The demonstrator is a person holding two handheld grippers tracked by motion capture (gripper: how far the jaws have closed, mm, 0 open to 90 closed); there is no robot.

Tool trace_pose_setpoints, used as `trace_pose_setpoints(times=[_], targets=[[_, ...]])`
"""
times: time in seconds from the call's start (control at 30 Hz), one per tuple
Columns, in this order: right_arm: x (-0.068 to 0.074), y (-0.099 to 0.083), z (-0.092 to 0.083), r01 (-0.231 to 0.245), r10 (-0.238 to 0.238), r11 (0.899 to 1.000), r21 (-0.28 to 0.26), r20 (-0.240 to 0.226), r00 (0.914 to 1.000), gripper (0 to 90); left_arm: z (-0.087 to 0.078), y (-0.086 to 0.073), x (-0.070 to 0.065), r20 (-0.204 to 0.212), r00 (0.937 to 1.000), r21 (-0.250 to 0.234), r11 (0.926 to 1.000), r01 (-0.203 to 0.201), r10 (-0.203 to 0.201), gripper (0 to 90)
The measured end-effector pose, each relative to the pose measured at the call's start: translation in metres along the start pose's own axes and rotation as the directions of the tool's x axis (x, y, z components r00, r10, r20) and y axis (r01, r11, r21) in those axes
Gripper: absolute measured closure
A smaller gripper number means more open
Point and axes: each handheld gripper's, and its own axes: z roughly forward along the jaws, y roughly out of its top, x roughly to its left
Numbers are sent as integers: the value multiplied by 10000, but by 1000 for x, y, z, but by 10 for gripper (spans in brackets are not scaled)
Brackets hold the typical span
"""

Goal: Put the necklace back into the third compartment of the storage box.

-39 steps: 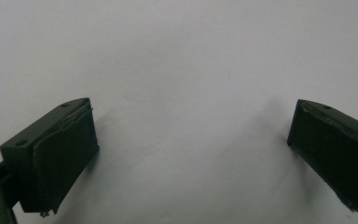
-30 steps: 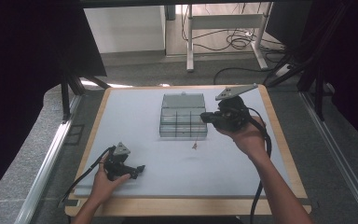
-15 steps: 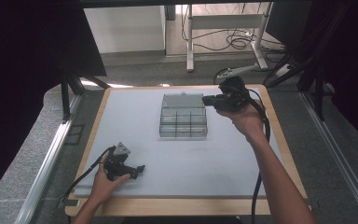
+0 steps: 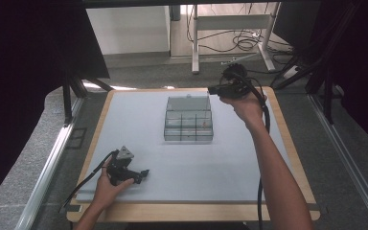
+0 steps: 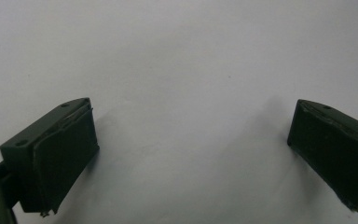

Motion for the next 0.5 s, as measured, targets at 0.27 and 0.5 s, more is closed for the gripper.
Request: trace_pose_setpoints(times=[0.27, 0.5], targets=[[-23, 0, 20, -675, 677, 9976, -172, 132, 9976, 870, 0, 0, 0, 9, 10000, -10, 10000, -18, 18, 8], [-36, -2, 37, -1112, 1120, 9935, -248, 319, 9932, 870, 0, 0, 0, 3, 10000, -7, 10000, -16, 16, 9]])
